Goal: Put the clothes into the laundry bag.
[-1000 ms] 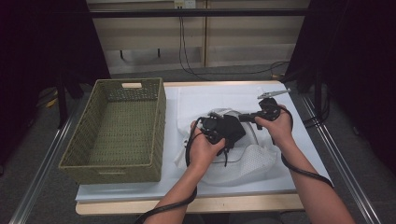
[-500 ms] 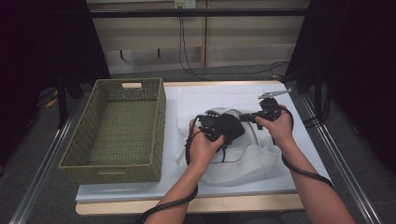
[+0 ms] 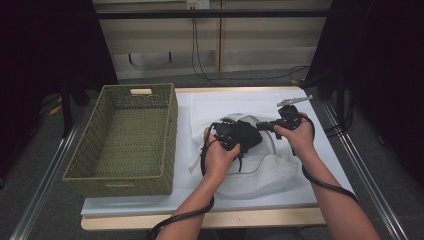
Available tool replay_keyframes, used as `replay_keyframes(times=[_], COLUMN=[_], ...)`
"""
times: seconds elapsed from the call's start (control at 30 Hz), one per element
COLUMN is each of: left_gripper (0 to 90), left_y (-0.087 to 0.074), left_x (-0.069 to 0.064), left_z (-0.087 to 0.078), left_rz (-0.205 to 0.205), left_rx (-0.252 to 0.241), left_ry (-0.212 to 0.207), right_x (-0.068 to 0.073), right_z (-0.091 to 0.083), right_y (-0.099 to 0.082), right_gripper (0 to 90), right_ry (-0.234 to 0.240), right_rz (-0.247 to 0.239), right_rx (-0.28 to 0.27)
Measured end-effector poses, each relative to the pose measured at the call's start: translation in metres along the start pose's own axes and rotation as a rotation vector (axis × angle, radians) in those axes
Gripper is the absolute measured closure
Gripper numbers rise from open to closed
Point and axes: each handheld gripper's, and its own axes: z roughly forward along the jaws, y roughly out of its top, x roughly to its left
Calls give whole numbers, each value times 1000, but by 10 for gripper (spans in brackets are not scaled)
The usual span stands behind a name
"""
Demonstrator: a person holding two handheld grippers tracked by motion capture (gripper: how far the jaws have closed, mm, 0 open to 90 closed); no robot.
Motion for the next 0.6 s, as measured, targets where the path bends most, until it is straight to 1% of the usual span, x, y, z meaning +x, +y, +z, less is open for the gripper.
replay_keyframes(times=[0.03,0.07,0.1,0.17,0.2,0.27,0.3,0.4,0.43,0.47,0.53,0.57,0.6], left_gripper=[685,685,686,685,685,686,686,685,685,684,680,675,671], left_y=[1,1,1,2,2,2,2,3,4,5,5,5,5], left_x=[2,3,5,8,9,8,7,2,2,1,3,2,3], left_z=[-1,-2,-2,-3,-4,-4,-4,-3,-4,-2,0,2,4], left_rz=[-1,-8,-17,-30,-21,-34,-25,-20,-13,-29,-4,-17,3], left_rx=[-15,-27,-35,-58,-51,-69,-65,-92,-91,-105,-89,-94,-81], left_ry=[4,1,11,13,14,1,0,-11,-5,-5,-5,-9,-5], right_x=[0,0,0,0,1,1,1,1,1,1,1,1,1], right_z=[0,0,0,-1,-1,-1,-1,-1,-2,-2,-2,-2,-2], right_y=[0,0,0,0,0,0,1,1,1,1,1,1,1], right_gripper=[900,900,900,900,900,900,900,900,900,900,900,900,900], right_ry=[1,3,4,4,1,2,2,3,3,3,2,2,3], right_rz=[0,0,0,0,3,5,4,4,4,3,0,-1,-1], right_rx=[0,0,0,-2,-3,-3,-4,-6,-5,-7,-9,-9,-8])
